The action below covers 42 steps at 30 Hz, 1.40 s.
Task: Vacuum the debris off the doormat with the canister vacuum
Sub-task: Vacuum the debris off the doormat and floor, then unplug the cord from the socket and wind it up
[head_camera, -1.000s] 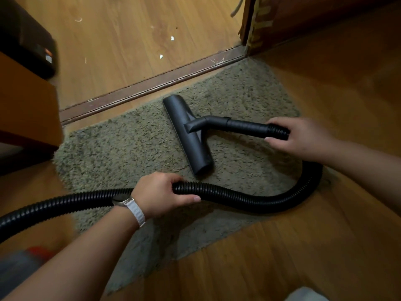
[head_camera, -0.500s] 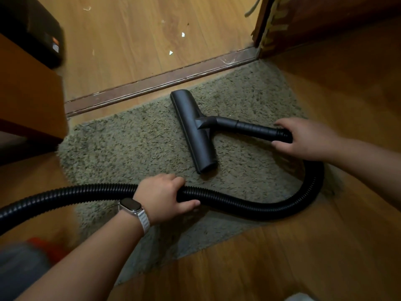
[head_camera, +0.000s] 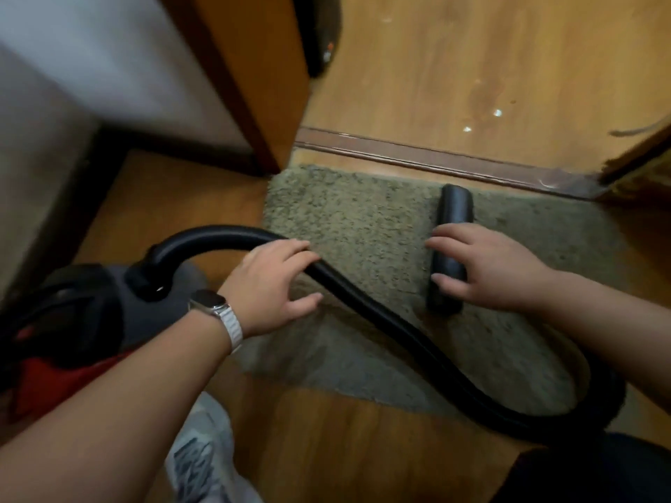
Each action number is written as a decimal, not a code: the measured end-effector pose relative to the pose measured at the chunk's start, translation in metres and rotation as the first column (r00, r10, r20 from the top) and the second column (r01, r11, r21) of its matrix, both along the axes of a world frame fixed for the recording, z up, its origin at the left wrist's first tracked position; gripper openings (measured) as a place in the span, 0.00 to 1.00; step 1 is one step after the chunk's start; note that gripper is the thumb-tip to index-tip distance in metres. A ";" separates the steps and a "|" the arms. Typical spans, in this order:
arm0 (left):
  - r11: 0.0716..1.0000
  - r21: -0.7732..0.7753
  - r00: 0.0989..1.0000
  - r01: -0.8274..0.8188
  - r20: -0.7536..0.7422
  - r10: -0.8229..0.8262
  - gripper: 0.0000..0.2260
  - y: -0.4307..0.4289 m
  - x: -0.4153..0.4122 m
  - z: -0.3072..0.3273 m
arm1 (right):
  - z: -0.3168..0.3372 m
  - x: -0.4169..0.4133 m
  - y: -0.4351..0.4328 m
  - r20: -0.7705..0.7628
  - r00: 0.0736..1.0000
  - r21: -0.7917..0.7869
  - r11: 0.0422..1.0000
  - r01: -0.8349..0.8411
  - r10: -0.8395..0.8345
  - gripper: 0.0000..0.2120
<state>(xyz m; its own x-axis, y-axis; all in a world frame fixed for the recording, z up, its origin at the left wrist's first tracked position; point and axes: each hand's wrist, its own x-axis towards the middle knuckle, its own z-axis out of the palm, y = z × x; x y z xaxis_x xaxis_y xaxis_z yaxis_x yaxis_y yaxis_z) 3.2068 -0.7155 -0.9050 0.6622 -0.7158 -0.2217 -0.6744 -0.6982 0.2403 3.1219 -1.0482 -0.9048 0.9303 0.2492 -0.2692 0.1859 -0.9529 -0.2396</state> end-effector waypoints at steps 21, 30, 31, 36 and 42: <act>0.857 0.295 0.906 -0.423 0.132 0.402 0.23 0.317 -0.065 0.129 | 0.077 0.069 0.331 0.196 0.740 0.047 0.748 -0.663 0.643 0.29; 0.818 0.321 0.855 -0.477 -0.046 0.516 0.27 0.387 -0.030 0.065 | 0.078 0.109 0.452 0.276 0.670 -0.058 0.708 -0.704 0.689 0.27; 0.820 0.326 0.854 -0.471 -0.064 0.516 0.28 0.393 -0.026 0.057 | 0.074 0.116 0.464 0.256 0.663 -0.091 0.700 -0.708 0.704 0.27; 0.831 0.314 0.850 -0.460 -0.115 0.514 0.34 0.419 -0.008 0.026 | 0.064 0.136 0.501 0.072 0.673 -0.161 0.675 -0.720 0.736 0.17; 0.852 0.221 0.809 -0.475 -0.272 0.522 0.45 0.432 0.018 0.007 | 0.063 0.143 0.509 0.039 0.677 -0.143 0.674 -0.725 0.735 0.18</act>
<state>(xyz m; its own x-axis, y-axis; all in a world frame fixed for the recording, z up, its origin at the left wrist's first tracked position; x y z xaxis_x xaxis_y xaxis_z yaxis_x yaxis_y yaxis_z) 3.2250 -0.2838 -0.8984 0.7987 -0.2534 -0.5458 -0.1300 -0.9583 0.2546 3.2650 -0.5388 -0.8418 0.4842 0.8338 -0.2652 0.8478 -0.5221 -0.0934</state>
